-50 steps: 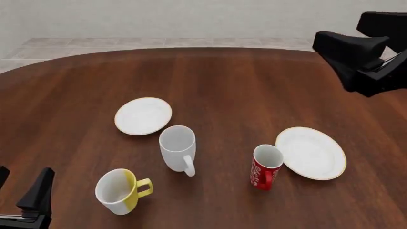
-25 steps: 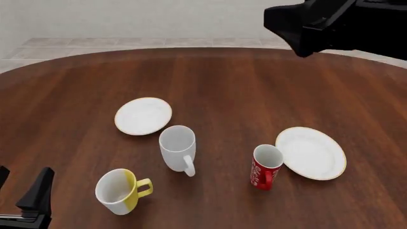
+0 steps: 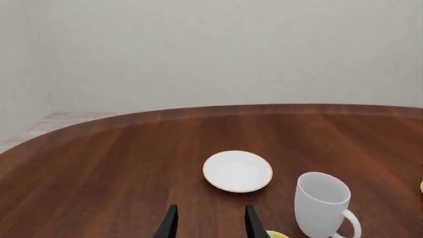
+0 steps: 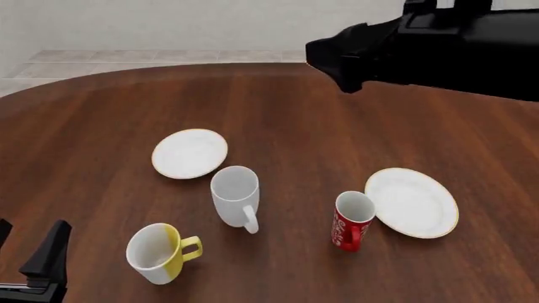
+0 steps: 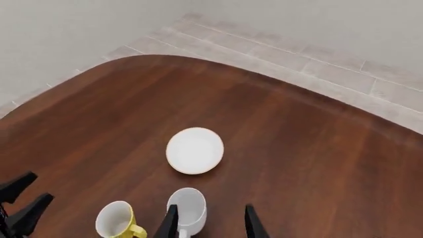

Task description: Put the white mug on the left plate.

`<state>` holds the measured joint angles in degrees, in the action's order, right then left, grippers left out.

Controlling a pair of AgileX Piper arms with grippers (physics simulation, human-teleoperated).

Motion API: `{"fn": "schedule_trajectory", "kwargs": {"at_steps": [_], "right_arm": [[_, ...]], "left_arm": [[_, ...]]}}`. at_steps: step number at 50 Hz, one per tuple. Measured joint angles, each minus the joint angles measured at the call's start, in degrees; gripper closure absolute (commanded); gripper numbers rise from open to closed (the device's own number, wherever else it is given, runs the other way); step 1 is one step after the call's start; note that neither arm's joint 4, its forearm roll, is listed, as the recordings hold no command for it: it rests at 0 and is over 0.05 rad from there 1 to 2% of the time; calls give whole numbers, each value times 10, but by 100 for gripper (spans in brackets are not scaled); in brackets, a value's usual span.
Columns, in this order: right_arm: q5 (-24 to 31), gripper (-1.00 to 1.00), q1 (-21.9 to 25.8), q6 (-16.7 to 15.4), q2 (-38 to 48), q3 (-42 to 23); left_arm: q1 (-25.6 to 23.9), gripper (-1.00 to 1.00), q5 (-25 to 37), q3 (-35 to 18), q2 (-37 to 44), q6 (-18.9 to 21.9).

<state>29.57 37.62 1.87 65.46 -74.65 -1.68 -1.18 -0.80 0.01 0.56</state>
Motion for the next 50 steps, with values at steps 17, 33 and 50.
{"fn": "schedule_trajectory", "kwargs": {"at_steps": [17,33,50], "right_arm": [[-47,-100,25,50,22,44],[-110,-100,36,78,52,81],[-174,-100,39,105,81,128]], "left_arm": [[0,-100,0,-2,0,-3],[1,-100,0,-2,0,-4],[1,-100,-1,-3,0,-5]]}}
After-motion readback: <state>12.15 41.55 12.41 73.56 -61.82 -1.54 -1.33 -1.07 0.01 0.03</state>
